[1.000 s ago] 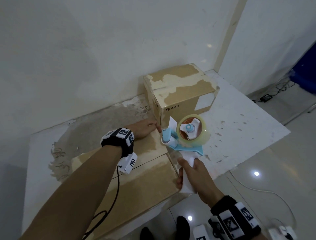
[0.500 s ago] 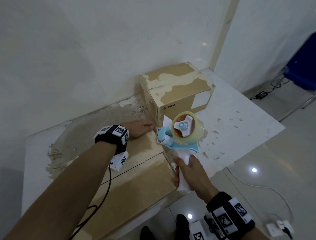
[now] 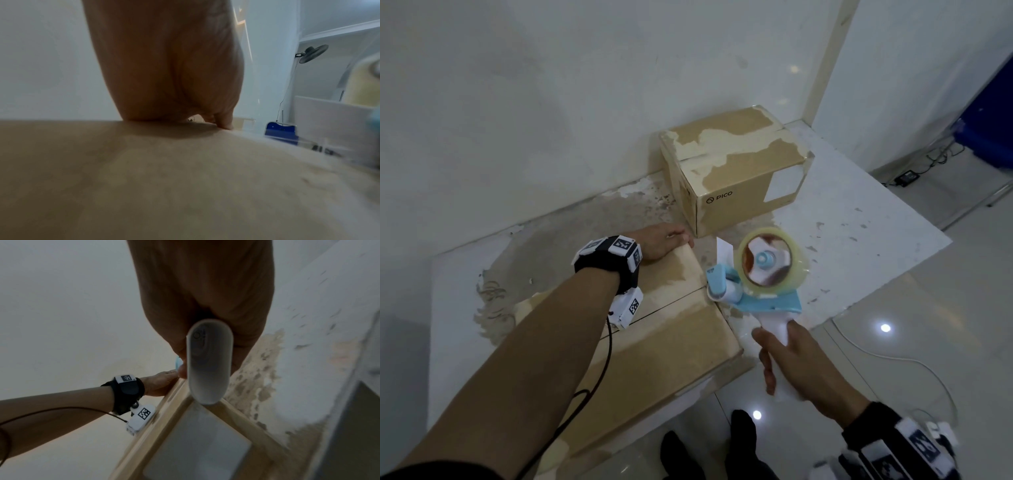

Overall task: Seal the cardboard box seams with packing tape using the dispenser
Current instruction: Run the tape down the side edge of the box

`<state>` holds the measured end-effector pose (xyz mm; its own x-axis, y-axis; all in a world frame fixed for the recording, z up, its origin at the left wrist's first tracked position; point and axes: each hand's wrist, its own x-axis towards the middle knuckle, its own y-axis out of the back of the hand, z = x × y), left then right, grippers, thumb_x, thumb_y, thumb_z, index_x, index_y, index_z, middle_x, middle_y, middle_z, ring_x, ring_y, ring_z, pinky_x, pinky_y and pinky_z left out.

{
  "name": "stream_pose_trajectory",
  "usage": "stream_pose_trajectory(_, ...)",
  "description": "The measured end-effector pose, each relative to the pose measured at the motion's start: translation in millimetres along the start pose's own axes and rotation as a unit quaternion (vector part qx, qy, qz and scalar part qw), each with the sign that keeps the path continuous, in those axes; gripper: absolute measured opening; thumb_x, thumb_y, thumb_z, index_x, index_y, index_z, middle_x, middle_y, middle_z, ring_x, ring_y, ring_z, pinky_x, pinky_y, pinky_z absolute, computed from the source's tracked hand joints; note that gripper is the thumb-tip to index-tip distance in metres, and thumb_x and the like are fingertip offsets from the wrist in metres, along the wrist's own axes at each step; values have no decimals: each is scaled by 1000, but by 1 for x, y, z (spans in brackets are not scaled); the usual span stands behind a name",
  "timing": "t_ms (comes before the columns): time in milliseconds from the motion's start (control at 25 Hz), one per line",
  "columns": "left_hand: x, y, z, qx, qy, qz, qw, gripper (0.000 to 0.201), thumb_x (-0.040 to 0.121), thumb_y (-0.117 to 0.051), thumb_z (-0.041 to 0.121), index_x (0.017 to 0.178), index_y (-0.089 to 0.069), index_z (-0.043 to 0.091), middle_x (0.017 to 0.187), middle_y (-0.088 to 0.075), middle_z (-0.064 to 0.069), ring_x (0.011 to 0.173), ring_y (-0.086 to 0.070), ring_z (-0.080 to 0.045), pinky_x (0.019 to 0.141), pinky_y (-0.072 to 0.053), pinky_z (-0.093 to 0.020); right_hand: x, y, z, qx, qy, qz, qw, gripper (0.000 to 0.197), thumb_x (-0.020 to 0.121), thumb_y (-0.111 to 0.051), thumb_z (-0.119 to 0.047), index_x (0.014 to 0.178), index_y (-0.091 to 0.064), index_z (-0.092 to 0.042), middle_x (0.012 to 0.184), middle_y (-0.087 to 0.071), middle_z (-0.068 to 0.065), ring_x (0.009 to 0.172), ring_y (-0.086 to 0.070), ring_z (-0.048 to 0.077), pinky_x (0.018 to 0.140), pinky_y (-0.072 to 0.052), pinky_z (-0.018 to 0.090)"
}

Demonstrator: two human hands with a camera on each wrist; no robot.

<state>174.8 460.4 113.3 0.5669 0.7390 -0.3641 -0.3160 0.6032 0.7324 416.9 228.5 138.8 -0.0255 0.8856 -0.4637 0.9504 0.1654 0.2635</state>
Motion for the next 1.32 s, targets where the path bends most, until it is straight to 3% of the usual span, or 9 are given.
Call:
stream_pose_trajectory(200, 0, -1, 0, 0, -4, 4, 1000, 30, 102, -35, 32, 111, -62, 24, 110, -59, -2, 101, -53, -19, 85, -37, -31, -48, 31, 32, -41, -20, -49, 998, 46, 98, -52, -30, 61, -55, -2, 53, -62, 26, 47, -61, 22, 62, -49, 27)
stream_pose_trajectory(400, 0, -1, 1, 8, -3, 6, 1000, 30, 102, -35, 33, 111, -62, 24, 118, -60, -4, 105, -54, -21, 93, -39, -35, -74, 45, 60, -90, -65, -50, 993, 41, 95, -58, -30, 61, -60, -6, 53, -65, 13, 52, -64, 20, 60, -51, 25)
stream_pose_trajectory(600, 1, -1, 2, 15, -1, 3, 1000, 29, 102, -35, 30, 110, -62, 23, 116, -60, -5, 98, -52, -17, 84, -35, -29, -98, 50, 70, -59, -108, -53, 991, 45, 95, -58, -30, 68, -58, 6, 57, -60, 26, 60, -60, 41, 55, -47, 21)
stream_pose_trajectory(760, 3, 0, 0, 21, 3, -2, 1000, 24, 102, -36, 32, 105, -60, 30, 116, -61, -4, 99, -53, -18, 86, -37, -31, -102, 51, 69, -65, -86, -82, 991, 40, 95, -57, -29, 62, -60, -7, 59, -61, 26, 65, -61, 42, 58, -48, 17)
stream_pose_trajectory(920, 3, 1, 0, 25, 9, -6, 1000, 24, 101, -36, 33, 105, -60, 31, 110, -59, -1, 101, -53, -19, 87, -37, -31, -110, 50, 71, -69, -103, -33, 992, 30, 92, -62, -26, 89, -63, 3, 74, -69, 24, 59, -64, 19, 57, -47, 13)
stream_pose_trajectory(1040, 3, -2, 0, 22, 13, 2, 1000, 27, 101, -36, 33, 108, -62, 27, 109, -60, -2, 100, -54, -20, 90, -40, -34, -107, 40, 66, -85, -71, -72, 991, 30, 93, -61, -28, 78, -60, -3, 61, -67, 9, 60, -65, 23, 61, -47, 18)
stream_pose_trajectory(1120, 3, -3, -1, 16, 17, 9, 1000, 28, 101, -36, 33, 108, -62, 25, 109, -60, -3, 99, -54, -20, 90, -41, -35, -97, 29, 65, -122, -40, -83, 988, 31, 94, -60, -26, 76, -60, 0, 64, -68, 15, 61, -65, 19, 61, -46, 12)
stream_pose_trajectory(1200, 3, -3, -2, 12, 18, 11, 1000, 28, 101, -36, 31, 108, -62, 23, 108, -60, -4, 99, -54, -22, 87, -40, -33, -91, 26, 70, -143, -21, -57, 988, 20, 93, -61, -27, 85, -61, -9, 71, -67, 11, 63, -62, 3, 61, -44, 9)
stream_pose_trajectory(1320, 0, -4, 0, 14, 13, 9, 1000, 29, 102, -35, 30, 110, -61, 21, 111, -60, -5, 101, -55, -22, 85, -39, -31, -95, 36, 76, -151, -16, -46, 987, 10, 90, -64, -32, 90, -58, -23, 74, -69, 0, 72, -64, 4, 65, -48, 16)
